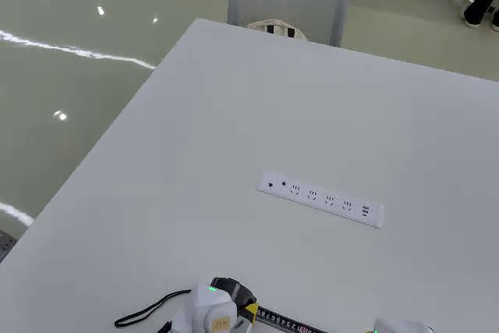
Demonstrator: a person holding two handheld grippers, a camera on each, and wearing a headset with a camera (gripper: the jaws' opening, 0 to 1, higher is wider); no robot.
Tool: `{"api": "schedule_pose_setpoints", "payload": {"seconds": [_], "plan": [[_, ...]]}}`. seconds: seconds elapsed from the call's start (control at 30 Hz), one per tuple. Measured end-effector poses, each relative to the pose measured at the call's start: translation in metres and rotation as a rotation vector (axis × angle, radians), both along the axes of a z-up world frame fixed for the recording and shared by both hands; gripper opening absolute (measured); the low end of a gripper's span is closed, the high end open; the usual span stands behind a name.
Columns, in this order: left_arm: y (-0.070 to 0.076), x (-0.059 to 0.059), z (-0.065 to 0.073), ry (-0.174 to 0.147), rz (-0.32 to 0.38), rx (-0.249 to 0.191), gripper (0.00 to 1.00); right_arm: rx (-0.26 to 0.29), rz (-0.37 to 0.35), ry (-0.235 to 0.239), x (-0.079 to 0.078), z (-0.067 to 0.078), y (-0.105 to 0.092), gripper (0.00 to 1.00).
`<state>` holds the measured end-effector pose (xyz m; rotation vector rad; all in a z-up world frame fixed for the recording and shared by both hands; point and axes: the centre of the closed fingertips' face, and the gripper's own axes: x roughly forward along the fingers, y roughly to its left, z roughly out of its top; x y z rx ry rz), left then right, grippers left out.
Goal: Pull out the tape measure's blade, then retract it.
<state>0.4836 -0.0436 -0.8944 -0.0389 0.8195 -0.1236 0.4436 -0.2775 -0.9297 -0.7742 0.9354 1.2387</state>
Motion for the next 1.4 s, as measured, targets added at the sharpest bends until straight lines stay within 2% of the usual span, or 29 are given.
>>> {"api": "schedule_pose_setpoints", "payload": {"seconds": [1.4], "plan": [[0.000, 0.000, 0.000, 0.004, -0.013, 0.002, 0.56, 0.021, 0.035, 0.000, 0.003, -0.001, 0.042, 0.14]]}}
